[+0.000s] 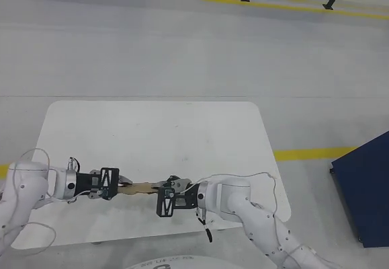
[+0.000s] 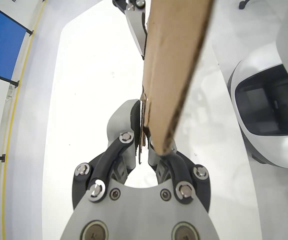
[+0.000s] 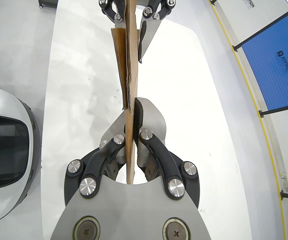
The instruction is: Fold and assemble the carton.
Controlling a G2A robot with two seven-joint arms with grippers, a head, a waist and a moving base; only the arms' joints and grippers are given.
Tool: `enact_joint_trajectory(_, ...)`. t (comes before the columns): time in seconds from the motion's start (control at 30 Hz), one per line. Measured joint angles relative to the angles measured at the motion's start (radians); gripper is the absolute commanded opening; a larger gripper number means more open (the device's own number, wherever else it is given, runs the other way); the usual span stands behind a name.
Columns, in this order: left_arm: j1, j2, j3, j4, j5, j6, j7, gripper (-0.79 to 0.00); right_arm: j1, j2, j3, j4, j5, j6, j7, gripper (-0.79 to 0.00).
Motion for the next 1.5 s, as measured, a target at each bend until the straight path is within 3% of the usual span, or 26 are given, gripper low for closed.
enact_joint_trajectory(0.07,-0.005,0.002,0.002,0.001,-0.012,0.0,-0.006,-0.785,-0.001,0.0,-0.003,-0.002,-0.001,0.006,0.006,-0.785)
enact_joint_trajectory(0.1,-0.006,0.002,0.002,0.002,-0.017,0.0,-0.008,-0.785,-0.001,0.0,-0.003,-0.003,-0.001,0.008,0.009,-0.671)
enact_joint_trajectory(0.13,-0.008,0.003,0.001,0.002,-0.023,0.0,-0.011,-0.785,-0.002,0.001,-0.004,-0.004,0.001,0.01,0.013,-0.449)
enact_joint_trajectory(0.17,-0.008,0.004,0.0,0.002,-0.028,0.0,-0.012,-0.785,-0.003,0.001,-0.004,-0.004,0.004,0.012,0.016,-0.126)
enact_joint_trajectory(0.2,-0.009,0.004,-0.002,0.002,-0.034,0.0,-0.012,-0.785,-0.004,0.001,-0.004,-0.005,0.007,0.013,0.018,0.0)
enact_joint_trajectory(0.6,-0.008,0.0,-0.044,0.057,-0.181,0.06,0.049,-0.785,-0.038,0.009,0.046,-0.006,0.062,0.063,-0.031,0.0)
enact_joint_trajectory(0.87,-0.044,-0.013,-0.063,0.178,-0.403,0.027,0.115,-0.785,-0.137,0.022,0.151,0.004,0.079,0.159,-0.163,0.0)
enact_joint_trajectory(1.17,-0.047,-0.014,-0.061,0.187,-0.411,0.024,0.108,-0.785,-0.137,0.023,0.152,0.004,0.078,0.158,-0.163,0.0)
enact_joint_trajectory(1.3,-0.047,-0.021,-0.02,0.225,-0.514,-0.001,0.019,-0.785,-0.137,0.023,0.152,0.004,0.078,0.158,-0.163,0.0)
enact_joint_trajectory(1.5,-0.138,-0.016,0.17,0.279,-0.95,0.0,-0.24,-0.785,-0.137,0.023,0.152,0.004,0.078,0.158,-0.163,0.0)
